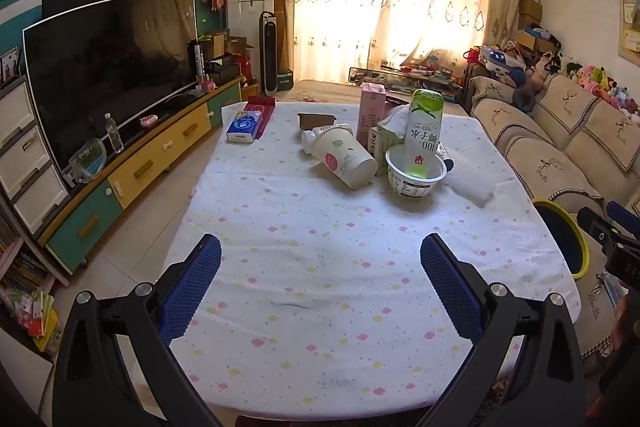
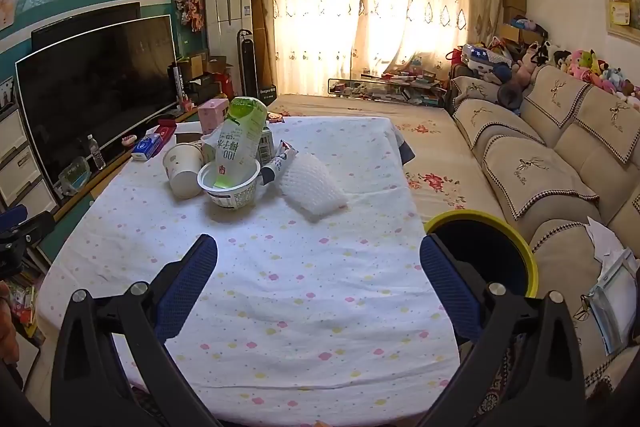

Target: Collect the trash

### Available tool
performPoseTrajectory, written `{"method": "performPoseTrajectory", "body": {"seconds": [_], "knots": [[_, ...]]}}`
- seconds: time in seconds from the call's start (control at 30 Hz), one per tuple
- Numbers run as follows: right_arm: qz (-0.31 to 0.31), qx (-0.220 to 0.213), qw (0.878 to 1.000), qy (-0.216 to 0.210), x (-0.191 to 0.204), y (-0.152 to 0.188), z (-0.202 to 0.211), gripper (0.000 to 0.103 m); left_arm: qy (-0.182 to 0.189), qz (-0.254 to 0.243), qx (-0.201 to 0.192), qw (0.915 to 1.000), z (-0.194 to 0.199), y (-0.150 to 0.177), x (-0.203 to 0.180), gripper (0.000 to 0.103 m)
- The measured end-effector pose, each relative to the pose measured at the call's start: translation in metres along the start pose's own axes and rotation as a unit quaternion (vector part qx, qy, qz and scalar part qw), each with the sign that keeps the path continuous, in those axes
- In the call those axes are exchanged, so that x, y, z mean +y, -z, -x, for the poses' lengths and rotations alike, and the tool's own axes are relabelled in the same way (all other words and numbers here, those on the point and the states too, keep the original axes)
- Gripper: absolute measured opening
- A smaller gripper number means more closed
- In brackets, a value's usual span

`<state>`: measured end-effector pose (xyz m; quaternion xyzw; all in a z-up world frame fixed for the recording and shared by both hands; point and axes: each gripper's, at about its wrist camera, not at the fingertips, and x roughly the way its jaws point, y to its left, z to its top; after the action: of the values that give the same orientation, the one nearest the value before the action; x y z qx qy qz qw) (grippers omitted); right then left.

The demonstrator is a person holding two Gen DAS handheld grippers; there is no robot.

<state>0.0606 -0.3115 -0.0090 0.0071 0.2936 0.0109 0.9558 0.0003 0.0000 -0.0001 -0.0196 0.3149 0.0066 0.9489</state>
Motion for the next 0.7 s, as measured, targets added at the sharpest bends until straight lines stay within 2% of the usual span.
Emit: {"method": "performPoseTrajectory", "body": {"seconds": [0.7], "knots": [[0.001, 0.002, 1.000, -0.001, 0.0013, 0.0019, -0.0026, 0.097, -0.001, -0.002, 0.003, 1.0000, -0.0042, 0.0076, -0.0036, 0.098]]}}
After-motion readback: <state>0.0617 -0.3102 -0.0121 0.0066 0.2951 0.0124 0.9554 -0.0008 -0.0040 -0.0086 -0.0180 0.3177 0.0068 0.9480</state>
